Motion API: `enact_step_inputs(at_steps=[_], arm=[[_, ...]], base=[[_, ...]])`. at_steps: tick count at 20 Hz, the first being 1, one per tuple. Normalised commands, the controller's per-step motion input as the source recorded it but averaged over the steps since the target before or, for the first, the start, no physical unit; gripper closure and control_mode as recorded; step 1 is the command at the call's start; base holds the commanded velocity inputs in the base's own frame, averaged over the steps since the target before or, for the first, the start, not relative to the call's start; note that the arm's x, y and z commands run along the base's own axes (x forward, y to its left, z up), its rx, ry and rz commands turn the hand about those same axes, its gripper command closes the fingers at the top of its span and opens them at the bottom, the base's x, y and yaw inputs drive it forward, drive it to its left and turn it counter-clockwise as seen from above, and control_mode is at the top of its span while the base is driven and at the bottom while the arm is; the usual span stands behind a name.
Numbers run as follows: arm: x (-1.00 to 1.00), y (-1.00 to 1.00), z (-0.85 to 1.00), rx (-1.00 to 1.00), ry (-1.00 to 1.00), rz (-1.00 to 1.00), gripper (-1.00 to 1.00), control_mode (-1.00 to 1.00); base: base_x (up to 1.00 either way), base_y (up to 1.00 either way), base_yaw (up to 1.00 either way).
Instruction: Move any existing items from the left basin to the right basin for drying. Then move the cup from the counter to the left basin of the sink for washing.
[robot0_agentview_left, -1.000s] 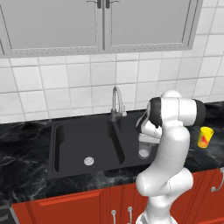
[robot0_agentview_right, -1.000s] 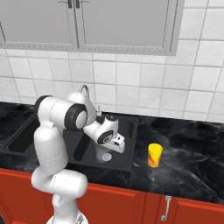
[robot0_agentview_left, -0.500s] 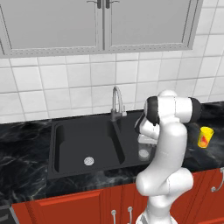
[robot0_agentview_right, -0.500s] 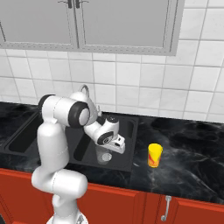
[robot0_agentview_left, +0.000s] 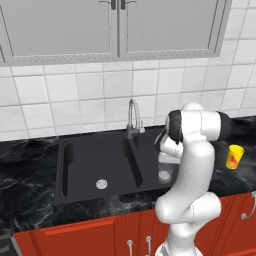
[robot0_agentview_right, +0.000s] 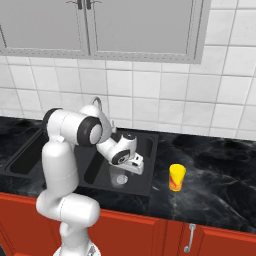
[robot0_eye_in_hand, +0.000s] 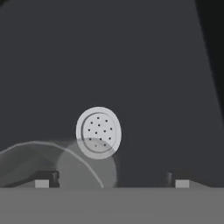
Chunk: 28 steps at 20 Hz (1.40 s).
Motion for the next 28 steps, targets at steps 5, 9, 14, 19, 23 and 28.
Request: enact_step_inputs(at_steps=[5, 9, 14, 19, 23, 28], arm=[[0.0, -0.03, 0.32, 0.0, -0.01, 0.0, -1.0, -1.0], [0.0, -0.04, 0.37, 0.0, 0.0, 0.0, -1.0, -1.0], [0.0, -0.08, 0.41, 0.0, 0.0, 0.0, -1.0, -1.0], [0.0, -0.13, 0.4, 0.0, 0.0, 0.0, -1.0, -1.0], [0.0, -0.18, 0.37, 0.0, 0.0, 0.0, -1.0, -1.0], [0.0, -0.21, 0.34, 0.0, 0.0, 0.0, -1.0, -1.0]], base=[[0.0, 0.0, 0.0], [0.0, 0.0, 0.0], [0.0, 0.0, 0.0], [0.0, 0.0, 0.0], [0.0, 0.0, 0.0], [0.0, 0.0, 0.0]])
